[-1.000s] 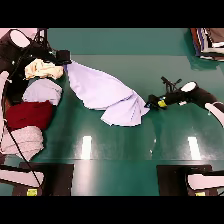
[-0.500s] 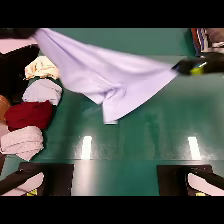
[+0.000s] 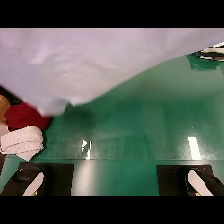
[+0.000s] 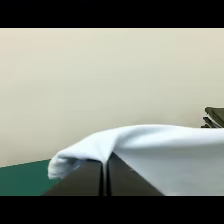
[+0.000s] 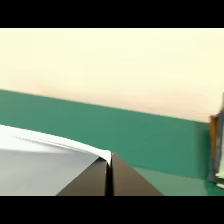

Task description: Fold the shirts.

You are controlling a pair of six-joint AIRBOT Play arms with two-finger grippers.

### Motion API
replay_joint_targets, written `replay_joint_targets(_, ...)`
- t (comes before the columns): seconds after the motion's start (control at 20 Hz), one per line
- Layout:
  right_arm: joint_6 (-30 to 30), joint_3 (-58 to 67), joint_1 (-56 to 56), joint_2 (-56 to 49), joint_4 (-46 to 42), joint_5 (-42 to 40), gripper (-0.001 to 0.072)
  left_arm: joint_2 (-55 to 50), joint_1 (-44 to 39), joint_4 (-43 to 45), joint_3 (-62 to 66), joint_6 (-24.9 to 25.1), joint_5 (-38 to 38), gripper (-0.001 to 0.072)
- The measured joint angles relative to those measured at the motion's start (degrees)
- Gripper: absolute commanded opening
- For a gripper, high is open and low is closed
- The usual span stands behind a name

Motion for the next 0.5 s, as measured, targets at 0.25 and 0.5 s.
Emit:
replay_joint_targets(0.25, 2.4, 4.3, -3.0, -6.4, -0.3, 4.9, 0.0009, -6.4, 0.0, -2.0, 0.5, 0.2, -7.3, 0.002)
replay_joint_targets(0.5, 4.4, -3.9, 2.0, -18.0, -6.8, 8.9, 0.0009, -22.9, -0.6, -6.2, -8.4, 0.3, -12.9, 0.002)
